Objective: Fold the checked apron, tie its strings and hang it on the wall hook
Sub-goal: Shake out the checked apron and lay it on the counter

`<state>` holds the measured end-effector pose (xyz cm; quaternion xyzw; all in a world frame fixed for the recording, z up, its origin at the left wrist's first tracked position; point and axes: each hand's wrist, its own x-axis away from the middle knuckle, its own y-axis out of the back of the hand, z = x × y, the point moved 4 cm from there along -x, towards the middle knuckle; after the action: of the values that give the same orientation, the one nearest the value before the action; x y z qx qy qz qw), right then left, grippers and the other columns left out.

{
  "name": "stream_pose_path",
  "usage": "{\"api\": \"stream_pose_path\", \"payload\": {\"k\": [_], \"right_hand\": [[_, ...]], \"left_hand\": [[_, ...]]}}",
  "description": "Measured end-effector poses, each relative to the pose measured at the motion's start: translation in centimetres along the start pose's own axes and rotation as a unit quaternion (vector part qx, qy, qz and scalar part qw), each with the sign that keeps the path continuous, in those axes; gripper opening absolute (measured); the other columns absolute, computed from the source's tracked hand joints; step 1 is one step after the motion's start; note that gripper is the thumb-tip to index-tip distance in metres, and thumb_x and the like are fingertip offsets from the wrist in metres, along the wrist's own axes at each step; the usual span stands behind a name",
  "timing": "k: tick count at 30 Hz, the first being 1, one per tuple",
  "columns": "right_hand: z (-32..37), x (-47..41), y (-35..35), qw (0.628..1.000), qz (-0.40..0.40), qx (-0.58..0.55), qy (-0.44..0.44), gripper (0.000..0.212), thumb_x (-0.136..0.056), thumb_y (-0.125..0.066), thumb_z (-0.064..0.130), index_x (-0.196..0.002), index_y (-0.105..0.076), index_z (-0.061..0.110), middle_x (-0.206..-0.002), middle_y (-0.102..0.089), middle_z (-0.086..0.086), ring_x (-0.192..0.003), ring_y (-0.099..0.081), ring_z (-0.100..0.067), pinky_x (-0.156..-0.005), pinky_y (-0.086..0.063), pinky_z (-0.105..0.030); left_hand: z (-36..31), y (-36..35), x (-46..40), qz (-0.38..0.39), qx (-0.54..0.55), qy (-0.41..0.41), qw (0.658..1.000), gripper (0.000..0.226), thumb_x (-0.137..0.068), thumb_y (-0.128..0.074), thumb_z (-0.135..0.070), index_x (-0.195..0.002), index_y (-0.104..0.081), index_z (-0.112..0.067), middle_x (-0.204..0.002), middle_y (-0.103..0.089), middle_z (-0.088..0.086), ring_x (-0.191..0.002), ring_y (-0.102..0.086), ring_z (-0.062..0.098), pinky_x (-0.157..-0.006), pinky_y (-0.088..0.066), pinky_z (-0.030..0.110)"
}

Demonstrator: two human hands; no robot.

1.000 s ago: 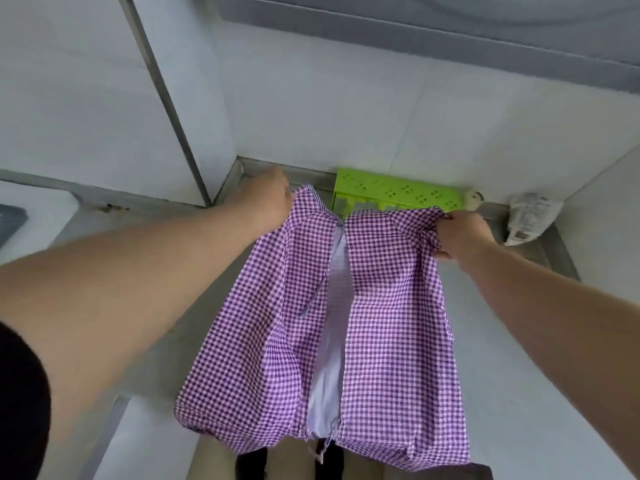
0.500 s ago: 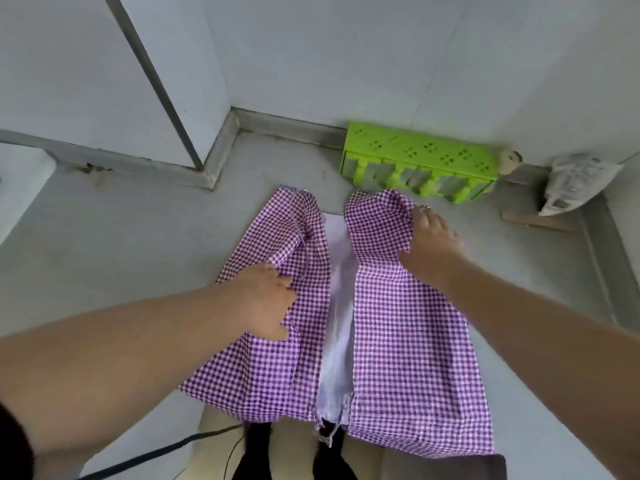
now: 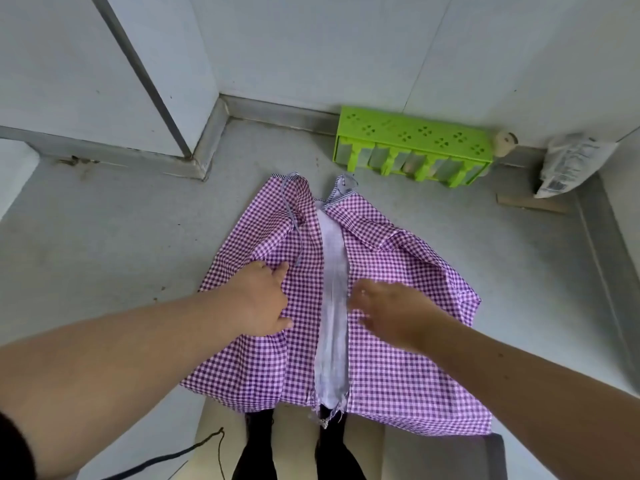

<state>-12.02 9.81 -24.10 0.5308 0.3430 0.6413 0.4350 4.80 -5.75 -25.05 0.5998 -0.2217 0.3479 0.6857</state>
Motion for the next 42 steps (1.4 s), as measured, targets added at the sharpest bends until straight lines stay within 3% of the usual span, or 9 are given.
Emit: {"api": "stream_pose_path", "payload": {"k": [8, 14, 18, 23, 29, 35, 37, 39, 42], "right_hand": [[3.0, 1.1, -4.6, 0.989, 0.083, 0.019, 0.123, 0.035, -0.092, -0.073, 0.023, -0.123, -0.058, 0.029, -0.138, -0.046, 0.004, -0.115, -0.060, -0.019, -0.091, -0.059, -0.043], [3.8, 0.7, -1.4, 0.994, -0.034, -0.015, 0.100, 0.029, -0.085, -0.080, 0.021, -0.109, -0.066, 0.032, -0.117, -0.063, 0.005, -0.091, -0.067, -0.018, -0.073, -0.061, -0.035], [5.7, -0.7, -0.5, 0.997, -0.059, 0.008, 0.046, 0.020, -0.098, -0.063, 0.027, -0.118, -0.064, 0.026, -0.136, -0.051, -0.002, -0.109, -0.061, -0.024, -0.076, -0.061, -0.042], [7.4, -2.0, -2.9, 0.998, 0.053, 0.035, -0.007, 0.077, -0.098, -0.062, 0.015, -0.159, -0.019, 0.036, -0.171, -0.008, -0.009, -0.154, -0.022, -0.037, -0.100, -0.053, -0.054], [7.6, -2.6, -3.5, 0.993, 0.096, 0.048, -0.042, 0.083, -0.099, -0.059, 0.009, -0.163, -0.013, 0.034, -0.173, 0.003, -0.006, -0.157, -0.011, -0.036, -0.105, -0.050, -0.057], [7.7, -2.9, -3.8, 0.994, 0.087, 0.046, -0.051, 0.078, -0.101, -0.062, 0.018, -0.162, -0.017, 0.037, -0.174, -0.001, -0.002, -0.157, -0.016, -0.032, -0.110, -0.047, -0.054], [7.6, -2.9, -3.8, 0.994, 0.085, 0.045, -0.054, 0.076, -0.102, -0.061, 0.022, -0.162, -0.017, 0.039, -0.174, -0.002, -0.001, -0.158, -0.016, -0.031, -0.112, -0.046, -0.053], [7.8, -3.1, -3.7, 0.994, 0.088, 0.043, -0.057, 0.075, -0.103, -0.059, 0.025, -0.161, -0.015, 0.042, -0.174, -0.001, 0.002, -0.158, -0.014, -0.030, -0.114, -0.044, -0.053], [7.8, -3.1, -3.5, 0.993, 0.094, 0.038, -0.063, 0.073, -0.104, -0.054, 0.024, -0.161, -0.013, 0.043, -0.173, -0.001, 0.005, -0.158, -0.014, -0.028, -0.117, -0.041, -0.054]], "left_hand": [[-0.5, -1.5, -0.7, -0.030, 0.039, 0.006, 0.999, 0.097, -0.091, -0.058, -0.073, -0.164, -0.001, -0.043, -0.173, 0.011, 0.024, -0.153, -0.025, 0.046, -0.119, -0.039, 0.057], [-0.3, -1.8, -1.2, -0.020, 0.047, -0.012, 0.999, 0.101, -0.089, -0.064, -0.069, -0.161, 0.006, -0.054, -0.173, 0.017, 0.022, -0.156, -0.016, 0.045, -0.123, -0.033, 0.058], [-0.5, -2.1, -1.0, -0.017, 0.038, -0.007, 0.999, 0.102, -0.090, -0.064, -0.068, -0.161, 0.007, -0.054, -0.173, 0.017, 0.020, -0.156, -0.015, 0.044, -0.122, -0.033, 0.057], [0.0, -1.8, 0.2, -0.048, 0.027, -0.041, 0.998, 0.092, -0.091, -0.065, -0.063, -0.163, -0.013, -0.039, -0.176, 0.007, 0.012, -0.156, -0.021, 0.039, -0.126, -0.024, 0.057], [1.1, -4.7, 3.0, -0.115, 0.021, -0.135, 0.984, 0.056, -0.097, -0.044, -0.069, -0.129, -0.068, -0.029, -0.160, -0.044, 0.002, -0.144, -0.038, 0.025, -0.126, -0.024, 0.050], [3.2, -6.3, 6.2, -0.164, 0.063, -0.104, 0.979, 0.051, -0.103, -0.034, -0.061, -0.096, -0.073, -0.028, -0.106, -0.063, -0.011, -0.103, -0.049, 0.011, -0.116, -0.033, 0.041], [5.0, -6.7, 7.2, -0.271, 0.200, -0.011, 0.942, 0.038, -0.099, -0.042, -0.056, -0.091, -0.068, -0.030, -0.100, -0.058, -0.012, -0.100, -0.049, 0.011, -0.106, -0.042, 0.042], [7.7, -8.2, 8.7, -0.344, 0.418, 0.152, 0.827, 0.023, -0.099, -0.051, -0.043, -0.105, -0.066, -0.026, -0.111, -0.059, -0.006, -0.107, -0.055, 0.017, -0.102, -0.048, 0.044], [9.2, -12.7, 8.6, -0.160, 0.553, 0.306, 0.758, 0.051, -0.099, -0.059, -0.042, -0.144, -0.048, -0.019, -0.144, -0.051, 0.010, -0.126, -0.057, 0.030, -0.108, -0.049, 0.048]]}}
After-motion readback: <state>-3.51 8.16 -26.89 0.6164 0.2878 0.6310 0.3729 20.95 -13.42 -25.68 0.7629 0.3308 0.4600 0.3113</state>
